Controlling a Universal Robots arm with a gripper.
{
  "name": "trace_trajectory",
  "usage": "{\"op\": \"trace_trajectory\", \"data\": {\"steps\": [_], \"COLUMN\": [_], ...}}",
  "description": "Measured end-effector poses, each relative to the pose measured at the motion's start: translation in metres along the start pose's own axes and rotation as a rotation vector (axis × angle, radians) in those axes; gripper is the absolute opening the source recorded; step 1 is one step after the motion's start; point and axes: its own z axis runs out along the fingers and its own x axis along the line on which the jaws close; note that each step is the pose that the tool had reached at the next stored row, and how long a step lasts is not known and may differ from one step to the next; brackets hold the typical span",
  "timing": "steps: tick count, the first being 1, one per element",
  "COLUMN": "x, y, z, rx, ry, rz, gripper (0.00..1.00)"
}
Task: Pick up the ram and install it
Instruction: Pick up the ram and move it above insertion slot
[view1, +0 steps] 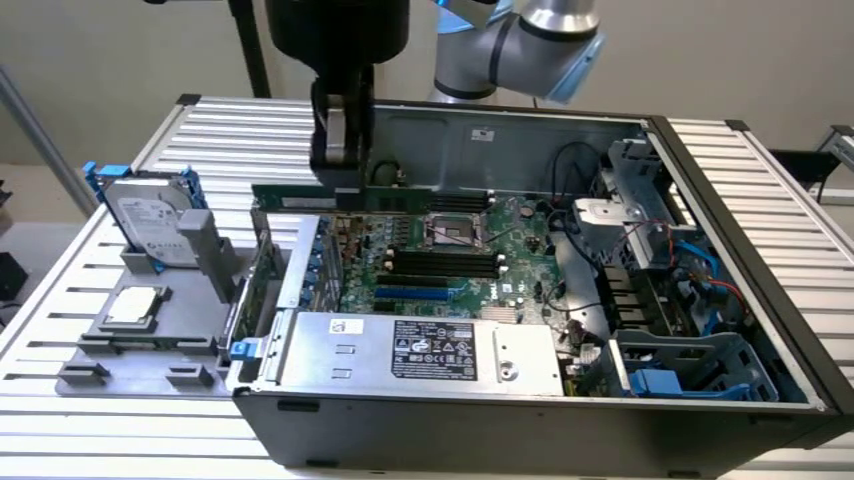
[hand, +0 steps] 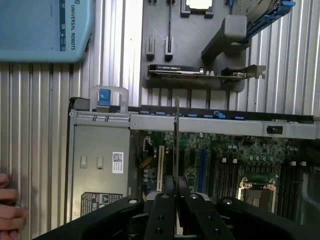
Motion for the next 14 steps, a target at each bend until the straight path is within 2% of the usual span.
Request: {"op": "trace_trajectory", "data": {"steps": [14], "x": [-0.022], "y": [-0.0393], "z": [0.0001], "rx": [0.0001], "ry": [-0.0025], "rz": [0.0], "gripper": [0.14]}}
